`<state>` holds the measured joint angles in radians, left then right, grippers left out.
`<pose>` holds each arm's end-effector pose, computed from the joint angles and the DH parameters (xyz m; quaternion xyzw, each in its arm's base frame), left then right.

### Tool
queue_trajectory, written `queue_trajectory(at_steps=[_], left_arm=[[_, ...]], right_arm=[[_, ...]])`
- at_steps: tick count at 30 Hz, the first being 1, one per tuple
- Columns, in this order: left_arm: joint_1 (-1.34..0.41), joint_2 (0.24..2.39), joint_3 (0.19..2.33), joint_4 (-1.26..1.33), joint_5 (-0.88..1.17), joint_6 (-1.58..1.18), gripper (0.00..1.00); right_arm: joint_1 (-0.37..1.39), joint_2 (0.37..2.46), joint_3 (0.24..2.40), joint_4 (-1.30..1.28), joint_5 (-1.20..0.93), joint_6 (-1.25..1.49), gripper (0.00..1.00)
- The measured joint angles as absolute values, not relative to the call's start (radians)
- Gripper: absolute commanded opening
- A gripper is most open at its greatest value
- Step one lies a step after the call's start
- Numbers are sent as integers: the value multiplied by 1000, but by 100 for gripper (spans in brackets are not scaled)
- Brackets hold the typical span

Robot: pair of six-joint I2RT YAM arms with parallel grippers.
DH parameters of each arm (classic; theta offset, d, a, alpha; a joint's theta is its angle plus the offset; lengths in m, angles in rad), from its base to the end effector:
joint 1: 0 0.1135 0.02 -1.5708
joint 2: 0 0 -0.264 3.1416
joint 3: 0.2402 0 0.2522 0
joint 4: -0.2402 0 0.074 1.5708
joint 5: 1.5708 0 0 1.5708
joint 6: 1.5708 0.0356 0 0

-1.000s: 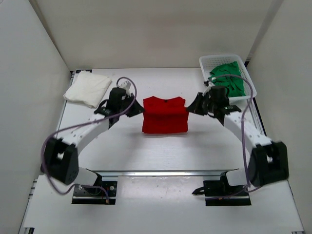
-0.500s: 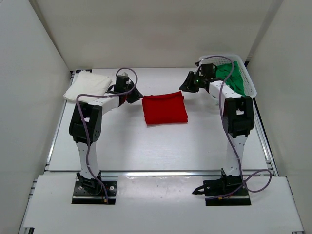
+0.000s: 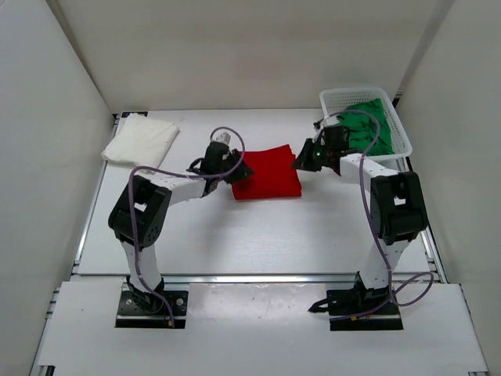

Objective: Fold and stack the t-shirts
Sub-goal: Fold the long partially folded tshirt into a neat square

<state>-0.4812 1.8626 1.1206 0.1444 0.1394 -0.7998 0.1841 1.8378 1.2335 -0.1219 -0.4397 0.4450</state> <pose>0.3588 -0.1929 0.1836 -0.1077 0.8758 -0.3281 0.3372 0.3951 0.0890 0.2078 0.0272 0.8943 0.3129 0.3188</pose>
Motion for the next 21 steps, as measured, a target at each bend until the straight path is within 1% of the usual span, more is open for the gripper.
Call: queue_trajectory(at_steps=[4,9,13,17,19,21], left_arm=[[-474,1869,962,181,162,-824,39],[-438,1855,852,316,199,-865,40],[-435,1792,740,397,225,-892,45],[-435,1713,668,402,243,-899,53],[-431,1645,635,390,242,-898,55],[-426,1578,619,379,231,-896,55]], right_arm=[[191,1866,1113,-58,-464,456,0],[183,1898,1027,13,-481,482,0],[187,1888,1002,52,-478,487,0],[204,1868,995,41,-448,478,0],[213,1841,986,24,-424,472,0],[220,1805,980,-1,-401,467,1]])
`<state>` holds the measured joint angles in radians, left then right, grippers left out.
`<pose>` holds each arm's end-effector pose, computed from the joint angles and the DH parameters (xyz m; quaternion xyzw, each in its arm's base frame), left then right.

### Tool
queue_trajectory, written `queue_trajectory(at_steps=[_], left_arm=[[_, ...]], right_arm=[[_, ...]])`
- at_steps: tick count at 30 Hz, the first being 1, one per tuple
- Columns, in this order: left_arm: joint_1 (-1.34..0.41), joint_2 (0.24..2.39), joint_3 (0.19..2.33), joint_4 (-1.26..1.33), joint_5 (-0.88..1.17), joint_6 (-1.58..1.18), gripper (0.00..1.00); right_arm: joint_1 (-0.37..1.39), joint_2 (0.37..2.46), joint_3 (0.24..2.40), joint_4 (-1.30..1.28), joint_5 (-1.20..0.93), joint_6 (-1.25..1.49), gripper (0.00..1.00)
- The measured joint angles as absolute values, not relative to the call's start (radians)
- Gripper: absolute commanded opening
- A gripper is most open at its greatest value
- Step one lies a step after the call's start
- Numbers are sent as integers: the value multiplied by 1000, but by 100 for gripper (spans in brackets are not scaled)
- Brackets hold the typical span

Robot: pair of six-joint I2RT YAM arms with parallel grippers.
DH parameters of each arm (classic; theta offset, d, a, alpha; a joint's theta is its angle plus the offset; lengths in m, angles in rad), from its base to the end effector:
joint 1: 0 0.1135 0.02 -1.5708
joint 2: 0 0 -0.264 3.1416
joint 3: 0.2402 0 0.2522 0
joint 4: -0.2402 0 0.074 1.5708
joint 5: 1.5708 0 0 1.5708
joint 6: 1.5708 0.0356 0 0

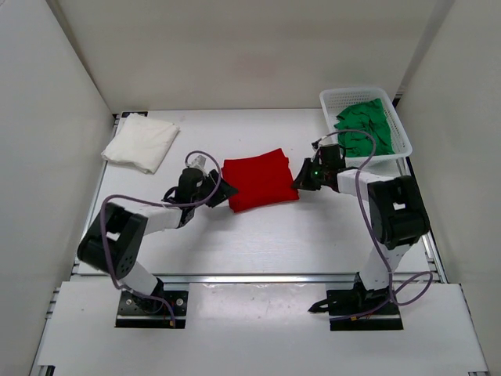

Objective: Fold and stack the t-shirts
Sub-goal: Fold the long partially folded tshirt into a neat square

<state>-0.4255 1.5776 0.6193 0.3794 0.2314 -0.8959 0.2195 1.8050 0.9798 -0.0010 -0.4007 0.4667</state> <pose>0.2723 -0.1324 0.1521 -0.1502 0.8624 -0.3702 0.3109 0.3521 0.0928 0.1525 0.0407 0.9148 0.2945 0.2733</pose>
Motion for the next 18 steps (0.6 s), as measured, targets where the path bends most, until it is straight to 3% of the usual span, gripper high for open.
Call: queue_trajectory(at_steps=[4,8,13,18], left_arm=[[-406,1522,654,369,205,-883,53],[-387,1650,804,356,206,-876,51],[-355,1871,972,342,219,-884,49],[-303,1982,1007,330,254,-905,47]], right_arm=[[236,1740,995,-19,-373,458,0],[260,1777,1100,-31,-386,440,0],[286,1965,1297,-25,-443,436,0],[273,2152,1399,-15,-494,453,0]])
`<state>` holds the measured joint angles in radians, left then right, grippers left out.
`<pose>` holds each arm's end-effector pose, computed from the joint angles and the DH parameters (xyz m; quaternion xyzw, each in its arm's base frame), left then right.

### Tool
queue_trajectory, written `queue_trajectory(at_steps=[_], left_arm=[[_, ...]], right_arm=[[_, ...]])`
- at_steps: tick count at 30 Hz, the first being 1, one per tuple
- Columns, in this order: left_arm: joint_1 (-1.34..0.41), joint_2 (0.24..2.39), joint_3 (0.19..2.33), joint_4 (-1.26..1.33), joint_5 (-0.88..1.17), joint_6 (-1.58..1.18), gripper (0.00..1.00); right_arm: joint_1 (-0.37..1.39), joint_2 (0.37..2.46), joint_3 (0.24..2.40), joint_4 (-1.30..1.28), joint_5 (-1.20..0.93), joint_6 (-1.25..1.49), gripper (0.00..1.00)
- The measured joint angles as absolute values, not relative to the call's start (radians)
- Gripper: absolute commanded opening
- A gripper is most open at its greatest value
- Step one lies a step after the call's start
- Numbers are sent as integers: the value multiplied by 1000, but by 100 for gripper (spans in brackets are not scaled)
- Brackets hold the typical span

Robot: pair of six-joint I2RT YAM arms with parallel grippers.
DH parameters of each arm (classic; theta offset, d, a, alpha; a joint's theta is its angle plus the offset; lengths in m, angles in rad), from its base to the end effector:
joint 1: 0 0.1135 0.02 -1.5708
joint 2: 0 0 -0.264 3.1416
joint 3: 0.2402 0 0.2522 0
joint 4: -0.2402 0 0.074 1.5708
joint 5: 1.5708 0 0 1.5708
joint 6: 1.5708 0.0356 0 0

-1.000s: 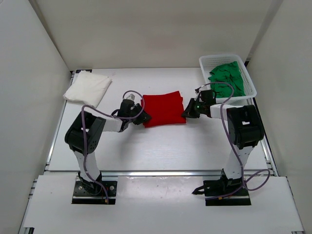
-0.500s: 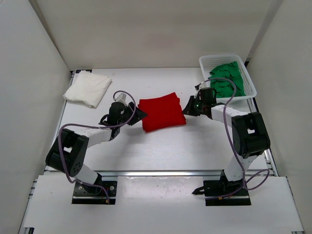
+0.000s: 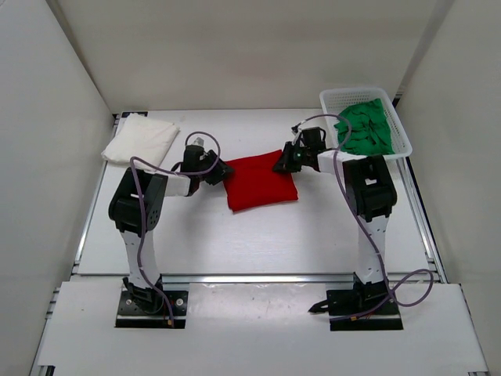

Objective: Fold and stack the t-shirts
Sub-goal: Fold the long partially folded tshirt into a neat square

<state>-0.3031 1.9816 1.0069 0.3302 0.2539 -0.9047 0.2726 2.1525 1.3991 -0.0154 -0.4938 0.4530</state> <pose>0.3784 -0.1277 0.1213 -0.2089 0.8644 -0.3449 0.3005 0.4389 0.1402 0.1370 -0.0146 0.8977 0.3447 0.2740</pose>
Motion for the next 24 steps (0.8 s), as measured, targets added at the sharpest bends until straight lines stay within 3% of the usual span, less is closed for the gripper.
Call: queue_trajectory(at_steps=[7,9,13,15,19,24], left_arm=[[-259,1970,959,398,294,-937,52],[-259,1932,929,396,293,-933,55],[-266,1794,859,355,250,-896,59],[-275,1720,835,323,217,-863,58],[-307,1633,790,274,160,-797,56],[-325,1651,682,236,152,-762,70]], right_arm=[[257,2168,1431,-43,-545,463,0],[261,2168,1457,-75,-544,455,5],[276,2115,1463,-113,-537,438,36],[284,2049,1427,-109,-527,441,46],[314,1837,1263,-44,-509,450,52],[356,1639,1028,74,-511,479,56]])
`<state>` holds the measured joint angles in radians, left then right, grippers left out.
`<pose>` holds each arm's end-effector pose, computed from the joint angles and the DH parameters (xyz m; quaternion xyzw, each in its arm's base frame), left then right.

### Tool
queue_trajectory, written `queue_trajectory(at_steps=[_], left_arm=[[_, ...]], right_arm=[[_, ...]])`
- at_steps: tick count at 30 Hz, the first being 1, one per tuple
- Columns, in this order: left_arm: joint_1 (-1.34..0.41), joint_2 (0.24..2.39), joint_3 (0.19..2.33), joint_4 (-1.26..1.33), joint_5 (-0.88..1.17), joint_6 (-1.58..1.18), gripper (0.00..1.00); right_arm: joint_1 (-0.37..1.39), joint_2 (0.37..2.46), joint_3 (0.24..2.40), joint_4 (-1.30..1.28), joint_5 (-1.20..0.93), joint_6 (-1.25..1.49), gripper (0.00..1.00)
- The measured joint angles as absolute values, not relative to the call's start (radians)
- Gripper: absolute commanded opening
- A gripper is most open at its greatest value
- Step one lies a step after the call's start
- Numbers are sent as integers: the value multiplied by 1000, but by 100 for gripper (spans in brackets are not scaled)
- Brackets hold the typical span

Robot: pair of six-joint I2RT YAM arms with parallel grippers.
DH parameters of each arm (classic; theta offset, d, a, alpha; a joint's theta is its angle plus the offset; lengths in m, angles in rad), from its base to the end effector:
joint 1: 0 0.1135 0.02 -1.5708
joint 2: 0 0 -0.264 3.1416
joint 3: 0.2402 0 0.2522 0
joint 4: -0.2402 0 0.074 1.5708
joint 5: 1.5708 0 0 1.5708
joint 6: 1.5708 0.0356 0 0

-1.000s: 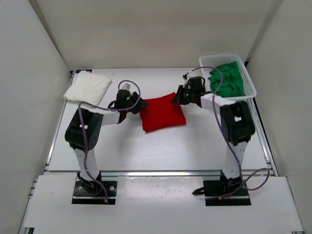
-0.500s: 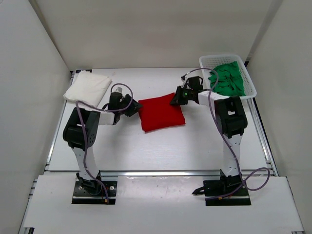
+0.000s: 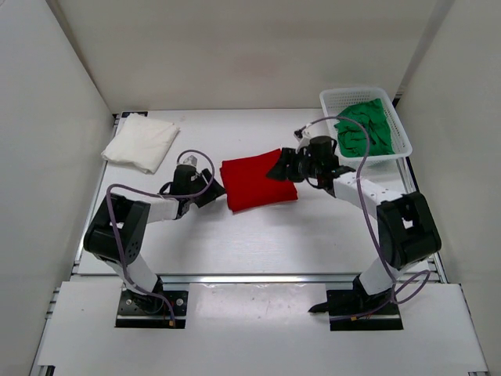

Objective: Fold and stack the t-shirts
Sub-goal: Fold the long partially folded tshirt into a neat square, then put the neatly folded tshirt into the corner of the board with the left arm

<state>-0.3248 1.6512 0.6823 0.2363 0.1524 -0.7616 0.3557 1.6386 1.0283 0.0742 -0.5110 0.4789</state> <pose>0.2926 -0.1042 0.1357 -0.1671 0.8959 -0.2693 0.3114 0.3345 0.1428 0.2320 -0.0730 0.8470 0.3947 0.3484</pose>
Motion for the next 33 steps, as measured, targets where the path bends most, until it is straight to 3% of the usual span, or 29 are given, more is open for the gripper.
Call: queue_trajectory(at_steps=[5,8,11,14,17,21,27,33], left_arm=[[-313,1687,684,331,197,-773,80],[-316,1759,728,400,238,-794,76],[-324,1850,809,428,263,-809,57],[-347,1918,878,423,259,-811,44],[-372,1970,927,419,260,-820,21],[-406,2035,1045,365,268,-836,0],[-427,2118,1321,204,280,-832,0],[-276,2119,1538,79,331,-808,0]], right_arm=[[387,1589,843,115,-509,490,57],[409,1577,770,119,-496,493,57],[423,1569,744,121,-494,493,57],[419,1550,738,130,-493,494,57],[400,1520,733,141,-494,493,57],[370,1474,711,169,-499,495,57],[323,1383,599,179,-508,506,57],[299,1354,570,184,-528,524,57]])
